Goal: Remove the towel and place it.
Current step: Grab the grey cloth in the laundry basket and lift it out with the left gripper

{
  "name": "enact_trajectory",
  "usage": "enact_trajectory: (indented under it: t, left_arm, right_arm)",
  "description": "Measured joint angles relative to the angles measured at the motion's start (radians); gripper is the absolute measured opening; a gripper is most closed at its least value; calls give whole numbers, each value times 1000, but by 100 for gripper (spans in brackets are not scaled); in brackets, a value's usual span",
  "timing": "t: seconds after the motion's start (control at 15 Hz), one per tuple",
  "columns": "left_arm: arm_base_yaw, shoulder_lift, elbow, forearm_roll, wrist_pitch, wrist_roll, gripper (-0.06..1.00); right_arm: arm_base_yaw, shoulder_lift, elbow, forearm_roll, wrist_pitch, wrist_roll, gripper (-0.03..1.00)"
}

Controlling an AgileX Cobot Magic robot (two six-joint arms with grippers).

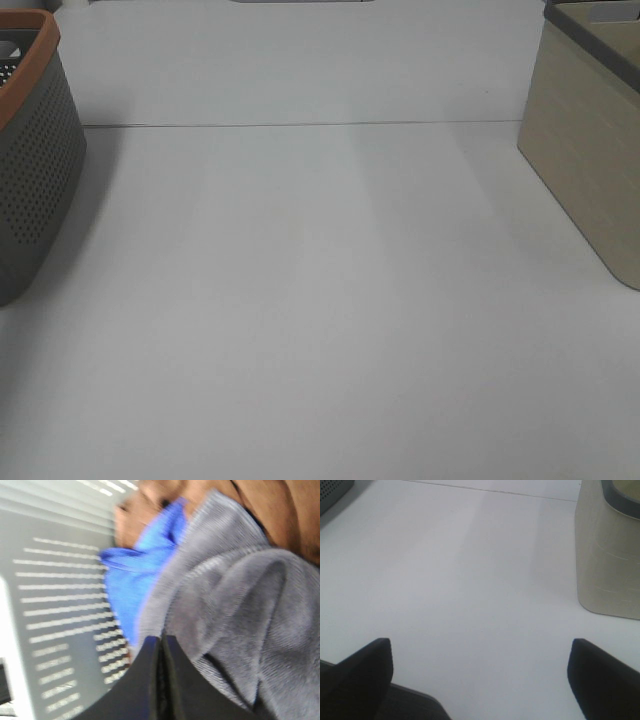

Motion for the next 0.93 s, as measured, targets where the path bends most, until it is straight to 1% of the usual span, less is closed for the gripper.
enact_trajectory:
  t: [0.2, 0.4, 0.73, 0.93]
  left_arm:
    - [0, -80, 0, 0, 25, -4, 0]
    - [0, -162, 0, -13, 65, -41, 0]
    - [0, -266, 0, -26, 68, -123, 0]
    - [0, -336, 0, -28, 51, -138, 0]
  right_arm:
    - [0, 0, 0, 0, 0, 0, 92]
    - [0, 0, 0, 0, 0, 0, 92]
    - [0, 0, 0, 0, 0, 0, 92]
    - [0, 0, 0, 0, 0, 0, 92]
